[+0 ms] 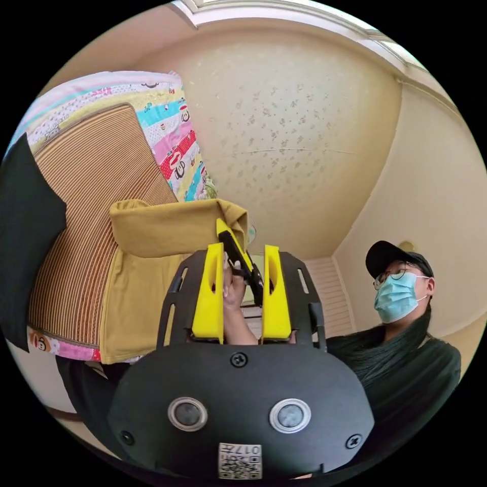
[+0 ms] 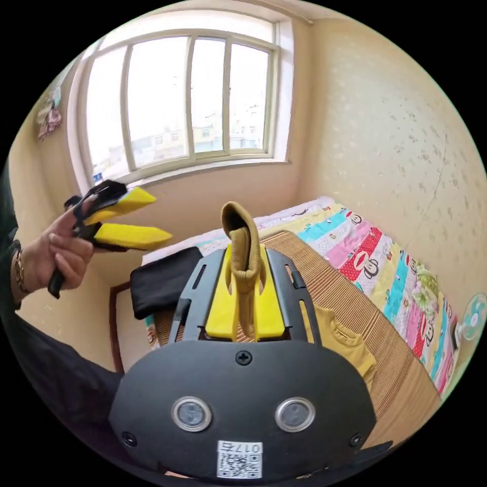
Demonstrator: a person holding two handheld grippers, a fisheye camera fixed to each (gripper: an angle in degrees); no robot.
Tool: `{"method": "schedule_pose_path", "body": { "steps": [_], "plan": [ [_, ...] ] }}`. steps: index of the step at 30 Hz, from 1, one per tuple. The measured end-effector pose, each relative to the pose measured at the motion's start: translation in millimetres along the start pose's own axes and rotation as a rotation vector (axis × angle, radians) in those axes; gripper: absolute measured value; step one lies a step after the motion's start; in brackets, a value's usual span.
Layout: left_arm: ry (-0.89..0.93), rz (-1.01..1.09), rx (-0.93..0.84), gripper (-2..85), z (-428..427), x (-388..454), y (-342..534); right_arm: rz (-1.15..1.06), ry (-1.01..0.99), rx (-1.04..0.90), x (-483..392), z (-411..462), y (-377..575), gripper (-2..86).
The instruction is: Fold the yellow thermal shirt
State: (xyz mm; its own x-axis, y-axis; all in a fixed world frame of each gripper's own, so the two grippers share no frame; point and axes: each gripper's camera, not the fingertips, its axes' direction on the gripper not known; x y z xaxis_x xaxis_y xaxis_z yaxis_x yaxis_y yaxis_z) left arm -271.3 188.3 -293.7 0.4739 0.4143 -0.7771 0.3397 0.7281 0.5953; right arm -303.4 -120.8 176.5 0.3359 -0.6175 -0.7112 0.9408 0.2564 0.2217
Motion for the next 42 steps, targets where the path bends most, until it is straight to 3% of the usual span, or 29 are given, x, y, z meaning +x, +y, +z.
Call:
{"method": "schedule_pose_path", "body": {
  "steps": [5,8,10,12,17,19,21,24,26,28,31,34,36,39,42],
  "plan": [
    [-0.113,-0.050,-0.154,15.6,44.6,-30.4,4.5,0.382,0.165,0.019,197.0,-28.3,58.6,7.1],
    [-0.295,-0.065,-0.339,15.4,96.2,-71.6,20.0,0.696,0.232,-0.181,309.4,-31.7,153.1,9.6],
    [-0.525,-0.017,-0.487,15.3,139.7,-107.5,34.3,0.909,0.216,-0.319,354.9,-49.1,237.5,11.5],
    [-0.671,-0.002,-0.572,15.0,168.1,-134.8,43.8,0.959,0.222,-0.384,354.5,-71.6,286.2,12.0],
    [-0.819,-0.084,-0.762,12.7,230.7,-199.0,65.3,0.885,0.164,-0.674,286.5,-104.4,376.4,11.6],
    [-0.852,-0.210,-0.927,6.5,255.7,-227.1,82.6,0.866,0.095,-0.812,247.0,-110.7,413.9,10.7],
    [-0.876,-0.272,-1.043,1.6,266.7,-238.9,98.4,0.835,0.098,-0.814,219.8,-124.4,428.7,9.9],
    [-0.984,-0.235,-1.057,-0.6,260.0,-236.1,109.4,0.874,0.086,-0.853,206.6,-147.4,433.8,9.1],
    [-1.076,-0.305,-1.054,-0.8,244.3,-241.7,113.0,1.017,0.030,-0.799,217.9,-173.7,440.0,9.1],
    [-1.161,-0.393,-1.006,-0.9,216.0,-248.3,115.4,1.310,0.025,-0.616,242.7,-228.3,464.2,9.4],
    [-1.032,-0.508,-0.857,-1.0,186.2,-245.8,111.5,1.768,0.111,-0.286,270.5,-308.3,524.6,11.1],
    [-0.957,-0.544,-0.750,-1.0,180.8,-236.9,105.2,2.076,0.072,0.058,285.5,-348.5,588.9,12.3],
    [-0.957,-0.537,-0.741,-1.0,190.1,-233.0,101.6,2.171,-0.004,0.187,293.3,-350.8,611.9,12.1],
    [-0.918,-0.488,-0.768,-1.0,218.1,-226.3,95.9,2.251,-0.014,0.167,301.1,-360.8,614.8,10.6],
    [-0.878,-0.423,-0.790,-1.0,244.9,-217.0,89.7,2.198,0.028,0.180,294.8,-390.0,602.0,8.1]
  ]
}}
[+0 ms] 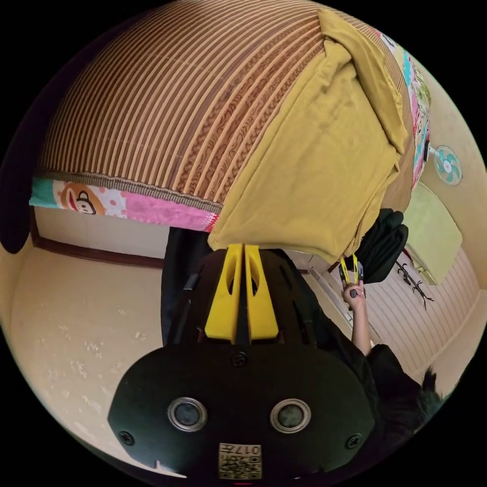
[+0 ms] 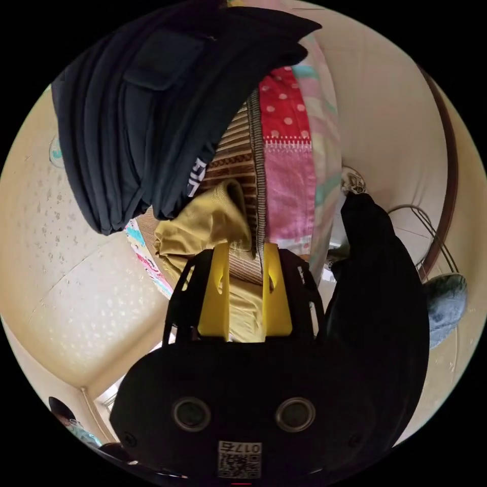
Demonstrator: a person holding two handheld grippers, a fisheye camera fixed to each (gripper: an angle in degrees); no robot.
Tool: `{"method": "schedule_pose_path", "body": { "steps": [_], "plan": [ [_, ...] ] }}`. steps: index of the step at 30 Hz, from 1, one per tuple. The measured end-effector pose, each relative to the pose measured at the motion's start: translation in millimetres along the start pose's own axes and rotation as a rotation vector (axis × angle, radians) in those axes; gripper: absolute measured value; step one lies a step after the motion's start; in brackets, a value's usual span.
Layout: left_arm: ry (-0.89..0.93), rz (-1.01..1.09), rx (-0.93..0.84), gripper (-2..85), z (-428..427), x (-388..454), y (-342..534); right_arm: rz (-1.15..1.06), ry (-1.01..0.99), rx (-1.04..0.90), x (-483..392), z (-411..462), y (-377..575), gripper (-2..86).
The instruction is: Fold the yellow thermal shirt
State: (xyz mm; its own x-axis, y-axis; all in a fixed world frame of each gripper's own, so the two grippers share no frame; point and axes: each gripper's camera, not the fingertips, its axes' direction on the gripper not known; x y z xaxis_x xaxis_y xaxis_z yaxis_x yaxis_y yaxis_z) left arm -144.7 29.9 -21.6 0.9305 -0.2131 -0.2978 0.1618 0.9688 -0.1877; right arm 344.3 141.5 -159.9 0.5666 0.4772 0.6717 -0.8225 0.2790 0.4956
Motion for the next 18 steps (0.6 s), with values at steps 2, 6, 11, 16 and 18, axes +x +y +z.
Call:
{"method": "schedule_pose_path", "body": {
  "steps": [2,6,11,16,18],
  "plan": [
    [0.008,0.025,0.002,-1.0,1.1,11.4,-4.2,-0.008,-0.143,0.022,6.9,-17.0,5.7,7.1],
    [0.086,0.032,-0.003,-1.0,5.7,19.7,-7.6,0.248,-0.414,-0.058,47.4,-8.6,14.8,13.6],
    [0.124,-0.003,-0.002,-1.0,3.8,8.6,-2.3,0.443,-0.654,0.027,68.0,15.9,30.7,14.6],
    [0.147,-0.042,0.005,-1.0,-6.2,-12.6,0.7,0.595,-0.630,0.142,85.5,26.5,33.3,6.6],
    [0.155,-0.044,0.020,-1.0,-11.7,-18.4,1.7,0.454,-0.553,0.138,63.9,8.1,39.3,5.2]
  ]
}}
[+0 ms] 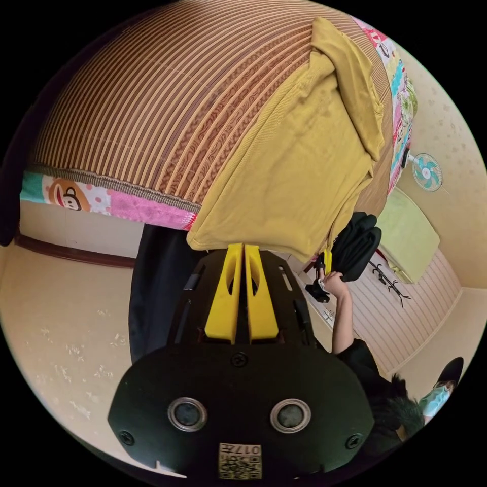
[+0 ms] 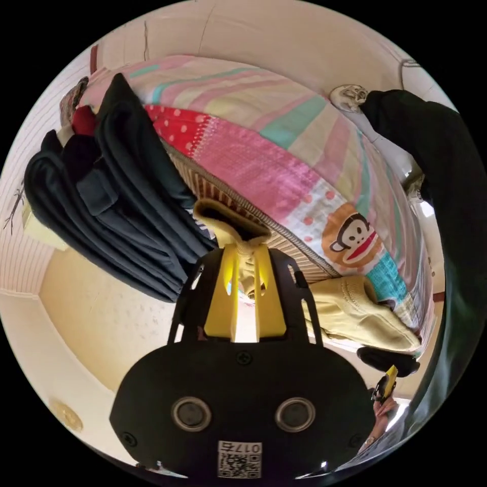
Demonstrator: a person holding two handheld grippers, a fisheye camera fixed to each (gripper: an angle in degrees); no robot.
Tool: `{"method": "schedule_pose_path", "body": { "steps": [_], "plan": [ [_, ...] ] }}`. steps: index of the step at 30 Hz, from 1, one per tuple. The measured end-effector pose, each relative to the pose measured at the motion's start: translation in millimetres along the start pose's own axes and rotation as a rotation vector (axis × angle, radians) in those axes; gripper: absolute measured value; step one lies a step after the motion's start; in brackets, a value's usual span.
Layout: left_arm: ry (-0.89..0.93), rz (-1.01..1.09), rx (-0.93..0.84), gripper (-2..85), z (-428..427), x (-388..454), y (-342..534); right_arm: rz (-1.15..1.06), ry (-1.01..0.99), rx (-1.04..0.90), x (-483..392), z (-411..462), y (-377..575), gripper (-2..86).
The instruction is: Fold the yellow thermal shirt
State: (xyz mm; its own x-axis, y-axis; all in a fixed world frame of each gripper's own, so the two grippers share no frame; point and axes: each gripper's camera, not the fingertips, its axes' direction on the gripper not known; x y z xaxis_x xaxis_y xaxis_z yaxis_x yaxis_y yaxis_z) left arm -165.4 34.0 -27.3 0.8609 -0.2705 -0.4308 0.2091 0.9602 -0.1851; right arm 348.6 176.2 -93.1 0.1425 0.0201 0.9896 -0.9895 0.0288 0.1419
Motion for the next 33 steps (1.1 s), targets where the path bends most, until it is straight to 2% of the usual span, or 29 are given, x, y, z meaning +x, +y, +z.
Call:
{"method": "schedule_pose_path", "body": {
  "steps": [2,4,7,12,14,16,17,18,19,20,22,24,27,33],
  "plan": [
    [0.002,0.001,0.004,-1.0,-4.1,-4.4,0.2,-0.289,0.124,-0.069,-44.8,-2.9,33.7,4.3],
    [0.012,-0.003,0.008,-1.0,-7.0,-10.0,0.8,-0.735,0.278,-0.133,-108.5,3.0,116.2,3.4],
    [0.037,0.002,0.012,-0.8,-6.6,-15.5,0.7,-1.186,0.338,-0.087,-167.0,24.0,224.5,2.9],
    [0.082,0.060,0.043,1.5,-2.9,-19.6,6.9,-1.628,0.151,-0.136,-210.4,92.9,370.0,2.7],
    [0.093,0.090,0.061,4.6,-0.8,-22.0,12.3,-1.749,0.091,-0.234,-205.1,130.2,418.6,2.8],
    [0.090,0.108,0.072,7.0,4.9,-28.9,19.9,-1.882,0.048,-0.489,-173.3,189.2,475.7,3.1],
    [0.087,0.110,0.072,7.6,6.8,-31.2,21.6,-1.900,0.052,-0.570,-160.2,204.9,487.4,3.2],
    [0.078,0.112,0.071,8.8,10.9,-36.5,24.6,-1.918,0.089,-0.736,-126.9,236.2,507.6,3.5],
    [0.068,0.109,0.067,9.9,14.9,-42.2,27.3,-1.930,0.179,-0.928,-82.6,267.5,524.2,3.9],
    [0.063,0.108,0.065,10.2,16.6,-44.9,28.4,-1.929,0.242,-1.022,-58.0,281.2,529.5,4.1],
    [0.048,0.126,0.067,11.0,20.9,-55.0,31.7,-1.892,0.556,-1.252,43.6,311.3,526.0,5.0],
    [0.026,0.147,0.070,11.6,21.5,-61.5,32.1,-1.868,0.736,-1.297,99.0,302.7,504.4,5.6],
    [-0.019,0.215,0.072,12.8,19.7,-69.9,30.4,-1.763,0.911,-1.234,130.6,260.1,451.2,7.2],
    [-0.153,0.384,0.023,13.4,22.2,-80.8,21.1,-1.549,1.188,-0.923,100.3,151.8,333.2,10.0]
  ]
}}
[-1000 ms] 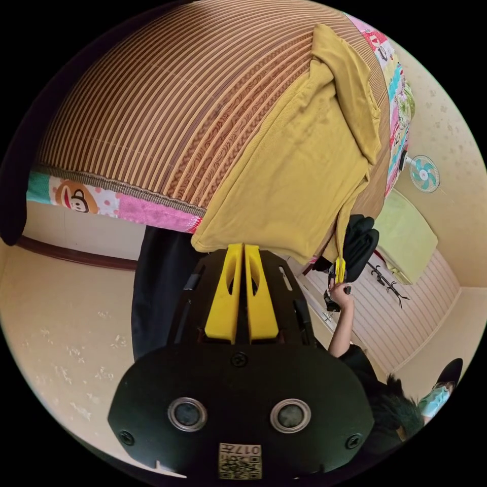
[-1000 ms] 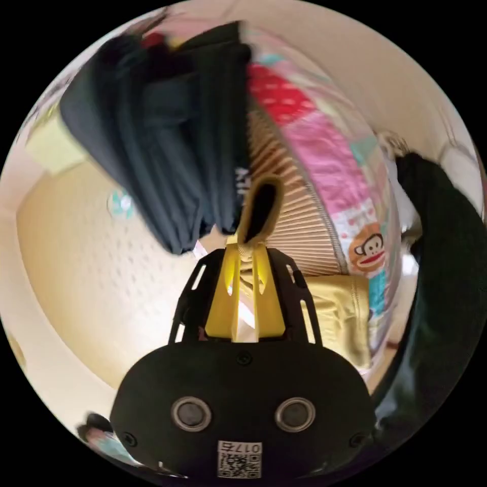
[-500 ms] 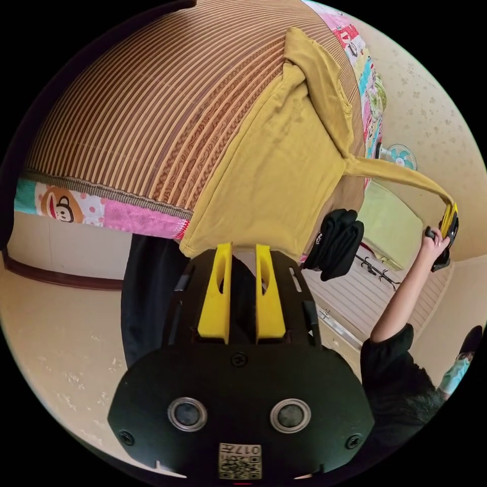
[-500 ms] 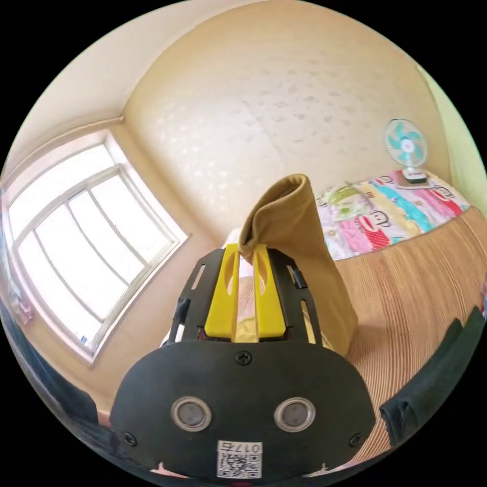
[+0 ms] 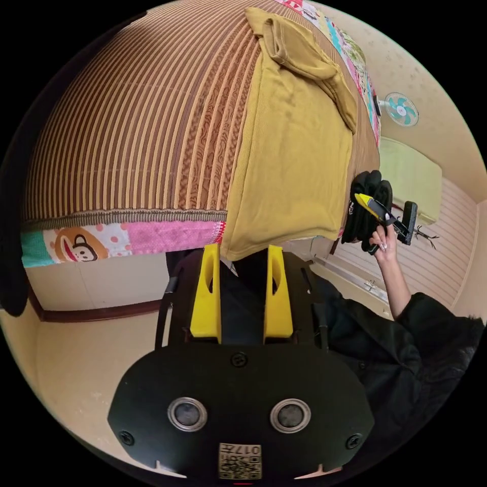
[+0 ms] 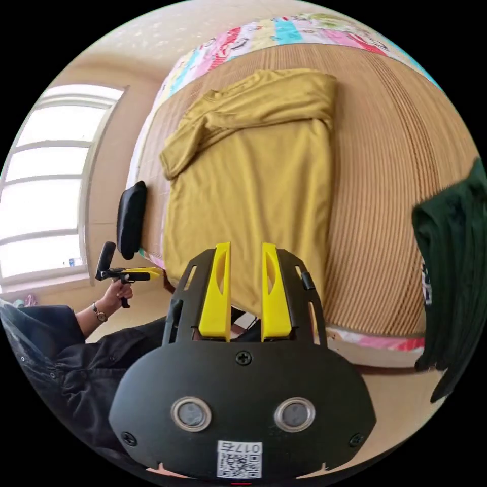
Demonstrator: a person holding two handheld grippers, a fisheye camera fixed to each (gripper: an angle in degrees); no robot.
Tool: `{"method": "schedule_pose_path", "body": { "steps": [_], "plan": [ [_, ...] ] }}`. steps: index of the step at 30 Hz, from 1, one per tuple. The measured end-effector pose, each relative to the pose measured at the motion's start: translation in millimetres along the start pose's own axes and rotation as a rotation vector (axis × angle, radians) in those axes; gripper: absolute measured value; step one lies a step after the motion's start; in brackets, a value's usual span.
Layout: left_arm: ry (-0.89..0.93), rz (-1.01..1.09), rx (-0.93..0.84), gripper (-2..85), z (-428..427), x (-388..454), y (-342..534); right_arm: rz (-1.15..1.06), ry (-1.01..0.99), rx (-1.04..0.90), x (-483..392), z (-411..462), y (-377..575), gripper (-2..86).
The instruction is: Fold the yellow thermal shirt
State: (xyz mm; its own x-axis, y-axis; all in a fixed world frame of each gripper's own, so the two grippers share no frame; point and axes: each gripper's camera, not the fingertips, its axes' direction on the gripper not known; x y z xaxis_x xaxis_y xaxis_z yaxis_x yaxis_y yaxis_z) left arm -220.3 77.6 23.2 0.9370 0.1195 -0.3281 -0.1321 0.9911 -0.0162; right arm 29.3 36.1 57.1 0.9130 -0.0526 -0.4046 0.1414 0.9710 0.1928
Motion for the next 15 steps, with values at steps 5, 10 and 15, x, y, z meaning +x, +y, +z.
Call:
{"method": "schedule_pose_path", "body": {
  "steps": [5,10,15],
  "plan": [
    [-0.024,0.069,-0.085,13.2,18.9,-7.4,-11.8,0.134,0.025,-0.157,57.9,9.8,38.6,12.0],
    [0.027,0.029,-0.133,6.3,24.3,-19.7,-12.8,0.274,-0.205,-0.101,105.6,4.3,57.5,10.6],
    [0.196,0.096,-0.124,4.2,-5.0,-22.3,7.3,0.208,-0.447,-0.114,110.6,-14.2,84.6,12.2]
  ]
}}
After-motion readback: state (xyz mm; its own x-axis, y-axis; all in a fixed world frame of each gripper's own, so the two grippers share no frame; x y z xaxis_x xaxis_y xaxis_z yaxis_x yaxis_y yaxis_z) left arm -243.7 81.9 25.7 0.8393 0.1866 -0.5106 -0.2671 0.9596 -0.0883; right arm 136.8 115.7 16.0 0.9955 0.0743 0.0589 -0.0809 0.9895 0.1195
